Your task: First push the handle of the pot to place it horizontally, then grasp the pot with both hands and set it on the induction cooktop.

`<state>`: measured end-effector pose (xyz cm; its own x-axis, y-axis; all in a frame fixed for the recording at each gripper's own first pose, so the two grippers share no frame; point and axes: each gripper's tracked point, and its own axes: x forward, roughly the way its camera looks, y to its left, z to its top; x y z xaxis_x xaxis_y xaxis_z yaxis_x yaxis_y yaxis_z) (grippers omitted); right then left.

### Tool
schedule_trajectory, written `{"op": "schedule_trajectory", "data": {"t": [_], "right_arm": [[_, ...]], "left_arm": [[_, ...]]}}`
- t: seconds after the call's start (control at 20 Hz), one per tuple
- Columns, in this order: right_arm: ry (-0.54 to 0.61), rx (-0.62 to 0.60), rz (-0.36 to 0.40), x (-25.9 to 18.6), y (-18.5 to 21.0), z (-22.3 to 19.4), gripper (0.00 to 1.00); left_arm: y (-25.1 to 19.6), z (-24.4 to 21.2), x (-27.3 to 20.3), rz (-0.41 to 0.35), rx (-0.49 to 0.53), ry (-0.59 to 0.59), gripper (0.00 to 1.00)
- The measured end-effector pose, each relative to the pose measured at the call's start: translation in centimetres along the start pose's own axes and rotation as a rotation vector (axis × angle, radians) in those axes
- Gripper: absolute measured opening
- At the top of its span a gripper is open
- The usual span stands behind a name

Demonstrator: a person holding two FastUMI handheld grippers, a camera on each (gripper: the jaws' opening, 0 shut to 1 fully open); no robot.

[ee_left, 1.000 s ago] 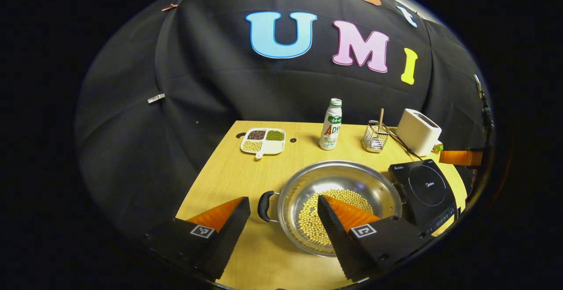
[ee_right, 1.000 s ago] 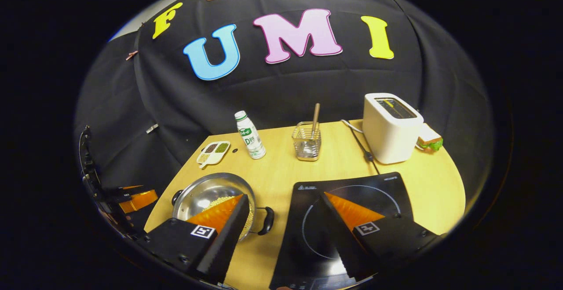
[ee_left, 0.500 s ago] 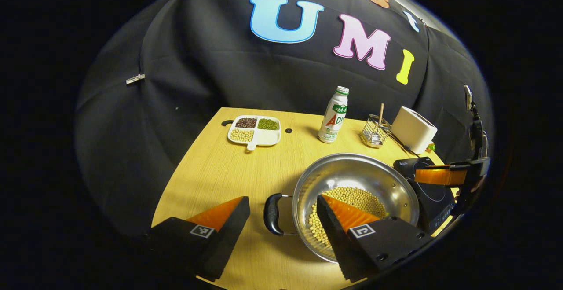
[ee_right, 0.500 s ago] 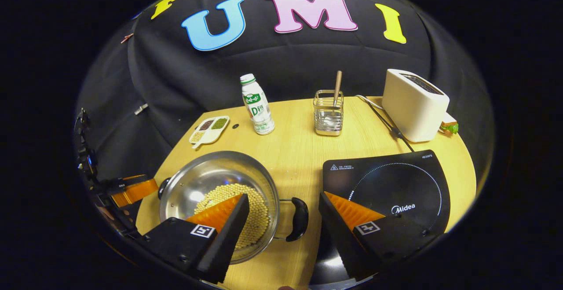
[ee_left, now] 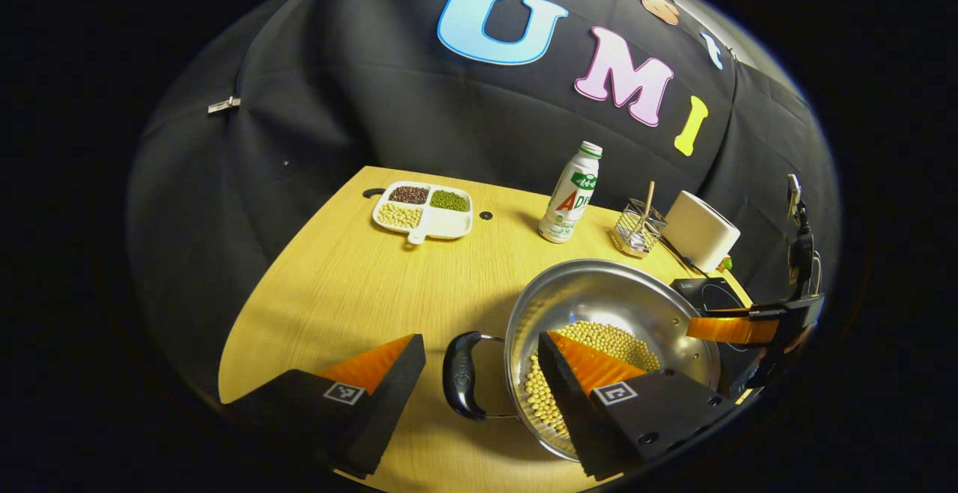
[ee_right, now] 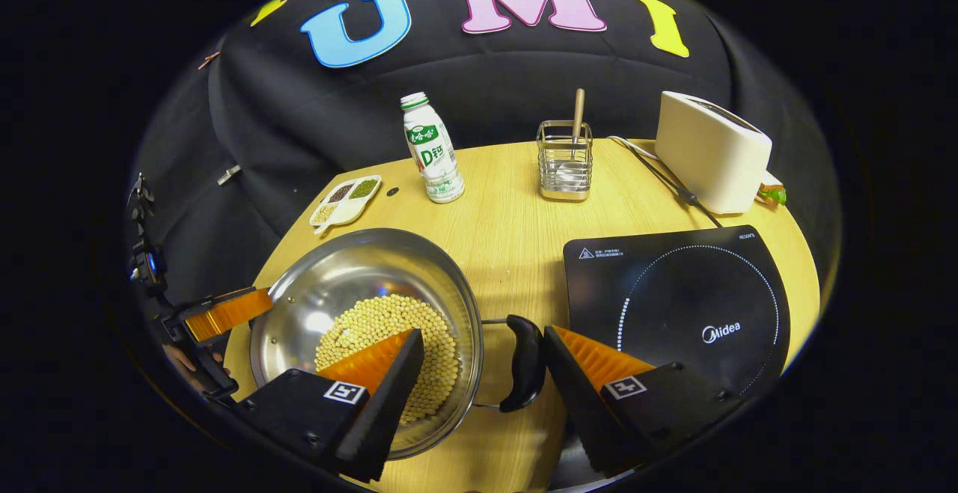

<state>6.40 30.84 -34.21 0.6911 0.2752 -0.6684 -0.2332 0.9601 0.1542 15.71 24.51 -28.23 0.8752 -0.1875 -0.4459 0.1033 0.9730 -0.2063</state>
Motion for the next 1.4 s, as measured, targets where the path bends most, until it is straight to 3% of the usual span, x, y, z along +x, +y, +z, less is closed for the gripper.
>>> {"op": "schedule_trajectory", "data": {"t": [0.25, 0.65, 0.75, 0.8, 0.85, 0.95, 1.2, 1.4], "right_arm": [[0.016, -0.004, -0.014, 1.4, -0.1, -1.1, 0.99], [-0.003, -0.031, -0.062, 2.7, -0.5, -1.4, 0.97], [0.004, -0.034, -0.07, 3.0, -0.7, -1.6, 0.89], [0.006, -0.037, -0.076, 3.2, -0.9, -1.7, 0.77], [0.006, -0.042, -0.092, 3.3, -1.3, -1.7, 0.79], [0.009, -0.044, -0.1, 3.4, -1.4, -1.8, 0.68], [0.003, -0.039, -0.09, 3.1, -1.2, -2.0, 0.65], [0.001, -0.04, -0.084, 3.1, -1.0, -1.9, 0.54]], "left_arm": [[0.0, -0.6, 1.4, -0.03, 0.004, 0.037, 0.93], [-0.2, -2.4, 2.1, -0.053, -0.055, 0.087, 0.8], [-0.4, -2.7, 2.3, -0.061, -0.066, 0.093, 0.76], [-0.2, -2.7, 2.5, -0.054, -0.065, 0.095, 0.71], [0.0, -2.7, 2.5, -0.048, -0.062, 0.096, 0.7], [0.4, -2.8, 2.5, -0.037, -0.056, 0.101, 0.61], [0.6, -2.8, 2.6, -0.003, -0.052, 0.114, 0.59], [0.5, -2.8, 2.3, 0.007, -0.045, 0.105, 0.55]]}}
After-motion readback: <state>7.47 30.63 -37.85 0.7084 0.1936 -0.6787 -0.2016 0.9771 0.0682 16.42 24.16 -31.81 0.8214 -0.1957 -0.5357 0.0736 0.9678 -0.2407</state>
